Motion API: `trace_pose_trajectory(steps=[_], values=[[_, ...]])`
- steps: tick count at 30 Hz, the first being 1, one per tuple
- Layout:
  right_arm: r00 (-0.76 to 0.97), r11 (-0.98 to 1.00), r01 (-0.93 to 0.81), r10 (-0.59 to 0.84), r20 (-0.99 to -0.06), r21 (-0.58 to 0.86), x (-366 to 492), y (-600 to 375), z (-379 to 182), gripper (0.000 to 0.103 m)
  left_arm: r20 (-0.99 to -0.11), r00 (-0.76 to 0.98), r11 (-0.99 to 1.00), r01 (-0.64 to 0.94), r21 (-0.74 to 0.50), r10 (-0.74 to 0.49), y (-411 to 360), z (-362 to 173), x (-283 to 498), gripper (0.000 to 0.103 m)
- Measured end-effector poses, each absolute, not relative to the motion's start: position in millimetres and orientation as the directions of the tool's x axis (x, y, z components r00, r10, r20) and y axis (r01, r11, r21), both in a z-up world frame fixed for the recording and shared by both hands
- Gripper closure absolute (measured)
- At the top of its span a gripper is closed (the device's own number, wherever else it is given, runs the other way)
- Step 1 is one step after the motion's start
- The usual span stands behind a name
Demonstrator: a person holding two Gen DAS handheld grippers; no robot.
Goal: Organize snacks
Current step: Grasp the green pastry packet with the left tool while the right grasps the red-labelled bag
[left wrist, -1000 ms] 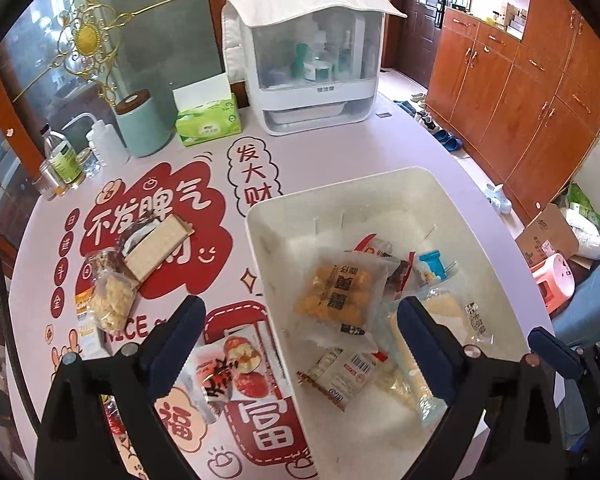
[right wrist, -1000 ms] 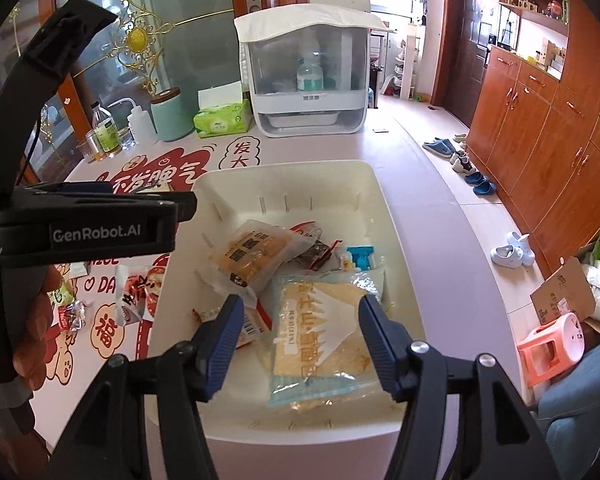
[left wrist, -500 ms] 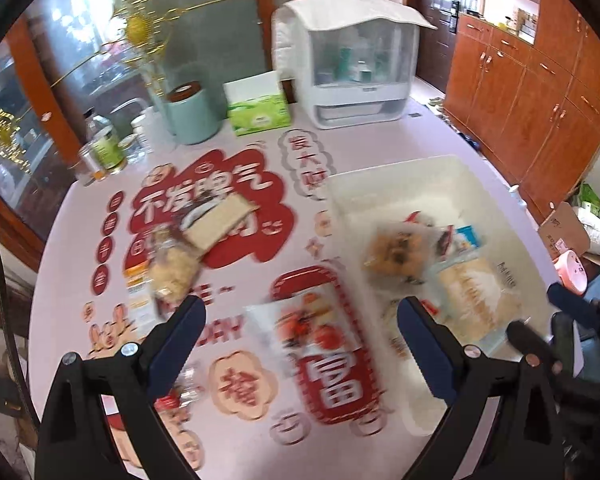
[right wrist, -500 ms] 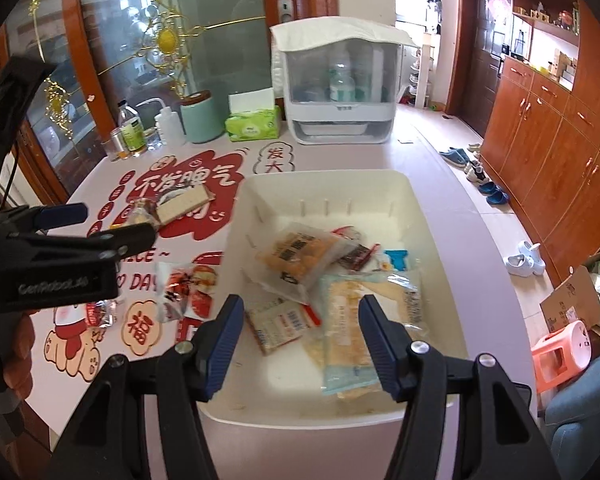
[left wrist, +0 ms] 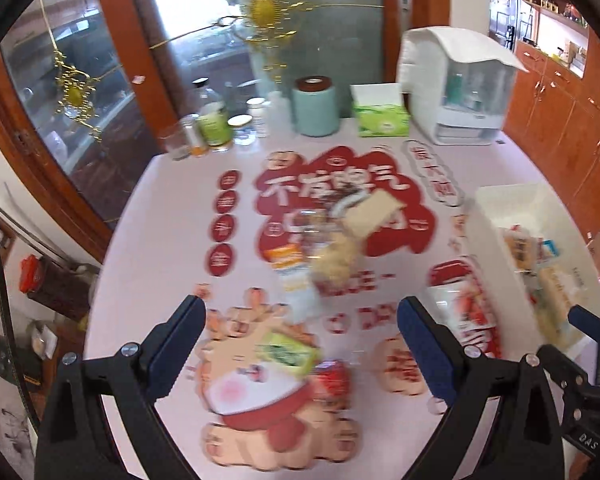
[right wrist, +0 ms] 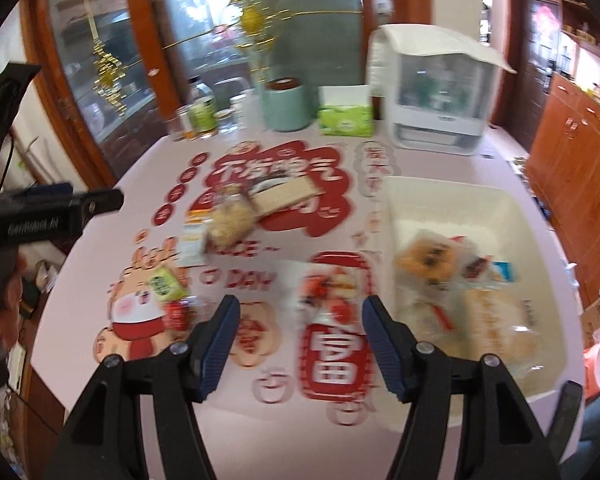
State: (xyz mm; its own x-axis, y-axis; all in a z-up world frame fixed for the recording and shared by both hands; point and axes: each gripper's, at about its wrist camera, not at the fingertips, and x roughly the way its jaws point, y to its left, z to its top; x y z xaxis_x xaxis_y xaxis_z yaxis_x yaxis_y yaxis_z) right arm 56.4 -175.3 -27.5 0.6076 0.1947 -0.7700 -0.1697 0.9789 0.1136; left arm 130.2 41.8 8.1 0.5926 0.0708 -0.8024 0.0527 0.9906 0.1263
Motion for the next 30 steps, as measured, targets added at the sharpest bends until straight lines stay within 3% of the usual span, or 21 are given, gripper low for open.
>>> trace_pose_trajectory(steps=[8, 16, 26, 30], values=[[0.552, 0.955, -0.257, 0.269, -0.789, 0.147, 70, -92, -59, 0.034, -0.83, 0.55, 0.972, 0.132, 0.194, 0.091, 114, -29, 142, 0.007], [0.464, 0.948, -0.275, 0.277, -0.841, 0.16, 101, -30, -123, 0.034, -0.9, 0.436, 0.976, 0.19, 0.107, 0.014, 148, -98, 154, 0.007], [0.367, 0.951, -0.282, 0.227, -0.902, 0.125, 125, 0, -179, 0.033, -0.925, 0.377, 0.963, 0.259, 0.069, -0.035, 153, -138, 166, 0.007], [0.366, 0.952, -0.298, 0.184, -0.912, 0.073, 129, 12, -188, 0.024, -0.929, 0.364, 0.961, 0.272, 0.046, -0.058, 152, -144, 167, 0.007]])
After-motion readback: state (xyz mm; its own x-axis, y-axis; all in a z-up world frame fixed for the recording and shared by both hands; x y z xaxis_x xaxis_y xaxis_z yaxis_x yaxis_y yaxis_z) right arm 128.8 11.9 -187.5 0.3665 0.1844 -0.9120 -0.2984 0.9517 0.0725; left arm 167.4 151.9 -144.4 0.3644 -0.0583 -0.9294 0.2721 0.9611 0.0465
